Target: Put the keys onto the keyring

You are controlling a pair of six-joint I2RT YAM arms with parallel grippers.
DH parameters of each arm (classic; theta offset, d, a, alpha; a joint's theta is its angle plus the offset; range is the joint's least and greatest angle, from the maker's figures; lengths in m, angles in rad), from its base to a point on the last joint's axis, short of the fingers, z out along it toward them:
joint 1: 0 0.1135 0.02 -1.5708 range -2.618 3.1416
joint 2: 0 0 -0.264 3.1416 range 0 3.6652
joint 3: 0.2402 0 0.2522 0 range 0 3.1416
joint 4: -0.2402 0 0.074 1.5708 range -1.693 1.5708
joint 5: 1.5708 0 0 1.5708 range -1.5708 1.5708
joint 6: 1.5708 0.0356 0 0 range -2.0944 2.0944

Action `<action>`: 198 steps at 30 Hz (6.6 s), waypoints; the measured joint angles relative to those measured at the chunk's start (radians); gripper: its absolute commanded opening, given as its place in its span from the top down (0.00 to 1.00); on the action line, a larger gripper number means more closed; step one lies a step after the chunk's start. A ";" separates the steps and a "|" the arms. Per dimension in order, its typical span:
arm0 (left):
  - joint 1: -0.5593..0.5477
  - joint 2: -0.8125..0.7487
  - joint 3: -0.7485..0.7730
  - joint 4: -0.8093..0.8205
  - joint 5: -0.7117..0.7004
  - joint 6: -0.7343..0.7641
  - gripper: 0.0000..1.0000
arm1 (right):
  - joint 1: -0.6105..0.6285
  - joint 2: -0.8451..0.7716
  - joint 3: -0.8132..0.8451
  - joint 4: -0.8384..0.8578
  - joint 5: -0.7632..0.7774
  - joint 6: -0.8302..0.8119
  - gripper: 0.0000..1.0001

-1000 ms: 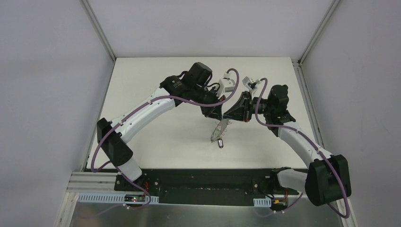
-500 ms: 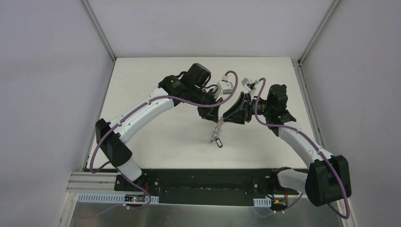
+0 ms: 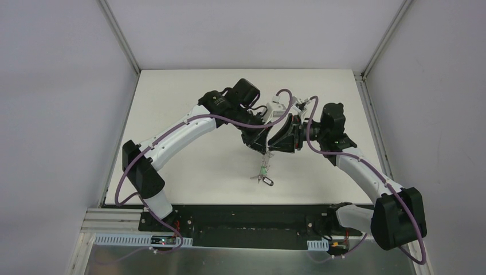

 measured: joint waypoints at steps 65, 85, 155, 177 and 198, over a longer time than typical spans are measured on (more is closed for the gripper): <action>0.022 -0.003 -0.029 0.037 0.045 -0.029 1.00 | -0.004 0.001 0.027 -0.066 -0.019 -0.036 0.73; 0.035 -0.038 -0.077 0.069 0.068 -0.026 1.00 | -0.020 0.002 0.027 -0.066 -0.019 -0.037 0.73; 0.035 -0.089 -0.109 0.113 -0.021 0.048 1.00 | -0.013 -0.027 0.049 -0.161 0.119 -0.134 0.26; 0.035 -0.062 -0.109 0.113 0.020 0.018 1.00 | 0.040 0.012 0.049 -0.153 0.053 -0.113 0.73; 0.036 -0.059 -0.109 0.114 0.039 0.016 1.00 | 0.049 0.015 0.049 -0.121 0.044 -0.072 1.00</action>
